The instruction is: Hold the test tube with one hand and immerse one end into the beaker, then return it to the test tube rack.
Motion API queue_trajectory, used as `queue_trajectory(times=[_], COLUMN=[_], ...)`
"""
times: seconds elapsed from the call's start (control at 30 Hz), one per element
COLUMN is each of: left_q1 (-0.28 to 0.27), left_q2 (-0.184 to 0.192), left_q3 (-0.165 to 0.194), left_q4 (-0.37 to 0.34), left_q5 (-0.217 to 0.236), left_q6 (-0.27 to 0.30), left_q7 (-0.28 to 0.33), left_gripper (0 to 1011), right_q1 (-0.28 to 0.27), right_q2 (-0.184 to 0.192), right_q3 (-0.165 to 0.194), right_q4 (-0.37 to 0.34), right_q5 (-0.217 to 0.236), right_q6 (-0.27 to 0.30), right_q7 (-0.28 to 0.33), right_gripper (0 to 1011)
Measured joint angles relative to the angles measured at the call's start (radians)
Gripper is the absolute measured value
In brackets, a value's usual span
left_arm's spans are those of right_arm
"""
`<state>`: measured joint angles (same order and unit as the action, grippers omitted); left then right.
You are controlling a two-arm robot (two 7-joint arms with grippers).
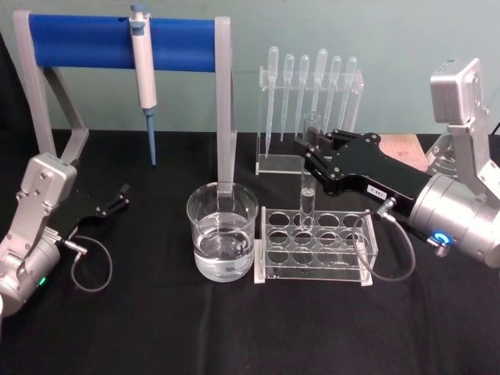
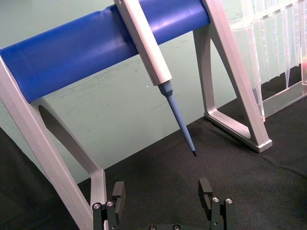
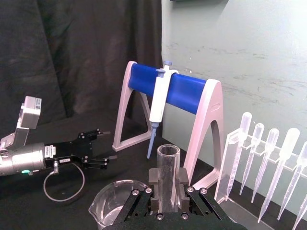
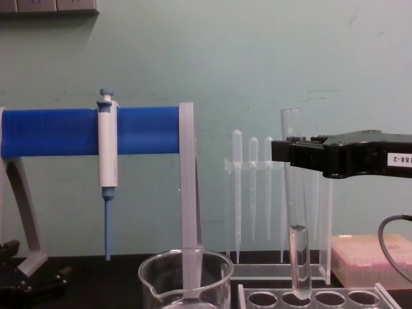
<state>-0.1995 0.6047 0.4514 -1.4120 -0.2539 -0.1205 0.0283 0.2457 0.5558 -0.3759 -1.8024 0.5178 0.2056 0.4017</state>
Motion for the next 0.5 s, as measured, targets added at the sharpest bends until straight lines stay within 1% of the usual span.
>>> queue_trajectory(times=[0.5], left_q1=[0.000], left_q2=[0.000], left_q3=[0.000], left_q4=[0.000], left_q5=[0.000], left_q6=[0.000], left_q7=[0.000], left_gripper=[1000], right_q1=[0.000], right_q2=[0.000], right_q3=[0.000], right_q4=[0.001], right_q5=[-0.001], right_q6=[0.000], right_q7=[0.002], right_gripper=[224])
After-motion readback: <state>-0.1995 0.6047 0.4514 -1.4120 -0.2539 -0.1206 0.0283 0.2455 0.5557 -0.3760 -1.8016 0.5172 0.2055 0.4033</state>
